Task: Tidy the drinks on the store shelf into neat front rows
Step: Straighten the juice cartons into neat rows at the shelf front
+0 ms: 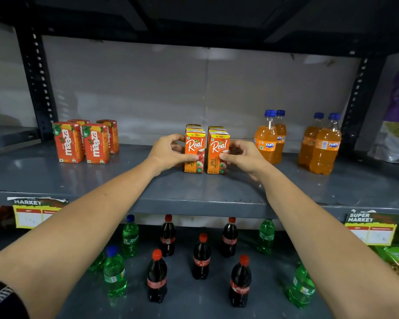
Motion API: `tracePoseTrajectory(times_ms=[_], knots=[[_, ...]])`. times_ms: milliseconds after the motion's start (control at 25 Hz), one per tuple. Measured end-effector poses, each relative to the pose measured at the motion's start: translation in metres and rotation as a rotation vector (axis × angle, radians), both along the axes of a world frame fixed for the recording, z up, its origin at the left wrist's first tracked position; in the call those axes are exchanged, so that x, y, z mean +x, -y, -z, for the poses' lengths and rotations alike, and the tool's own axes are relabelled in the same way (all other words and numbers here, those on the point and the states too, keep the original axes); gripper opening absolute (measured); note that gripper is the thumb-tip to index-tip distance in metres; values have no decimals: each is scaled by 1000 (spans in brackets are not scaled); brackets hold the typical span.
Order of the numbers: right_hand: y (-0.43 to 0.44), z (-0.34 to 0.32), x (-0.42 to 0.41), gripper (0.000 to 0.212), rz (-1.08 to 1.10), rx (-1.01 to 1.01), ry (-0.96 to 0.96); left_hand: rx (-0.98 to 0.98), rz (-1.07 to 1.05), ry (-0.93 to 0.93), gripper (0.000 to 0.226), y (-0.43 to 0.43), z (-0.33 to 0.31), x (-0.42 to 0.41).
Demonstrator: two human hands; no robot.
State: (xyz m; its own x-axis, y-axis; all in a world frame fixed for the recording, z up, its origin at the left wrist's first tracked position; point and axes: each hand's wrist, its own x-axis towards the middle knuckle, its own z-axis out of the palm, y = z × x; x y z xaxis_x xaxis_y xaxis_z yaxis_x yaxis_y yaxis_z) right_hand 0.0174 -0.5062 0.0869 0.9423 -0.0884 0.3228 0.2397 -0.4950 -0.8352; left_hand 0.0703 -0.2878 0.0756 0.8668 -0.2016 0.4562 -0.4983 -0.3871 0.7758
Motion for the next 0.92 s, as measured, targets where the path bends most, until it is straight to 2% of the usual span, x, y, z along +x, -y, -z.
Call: tracePoseTrajectory(times_ms=[600, 760, 840, 920], knots=[[2, 2, 7, 45, 60, -82, 10, 14, -24, -32, 69, -4, 3, -3], [1, 5, -5, 47, 157, -288, 102, -12, -95, -26, 70, -13, 6, -10], [1, 6, -16, 50, 243, -367, 165, -25, -154, 37, 70, -15, 7, -17], [3, 8, -31, 43, 333, -395, 234, -31, -191, 147, 66, -12, 9, -27]])
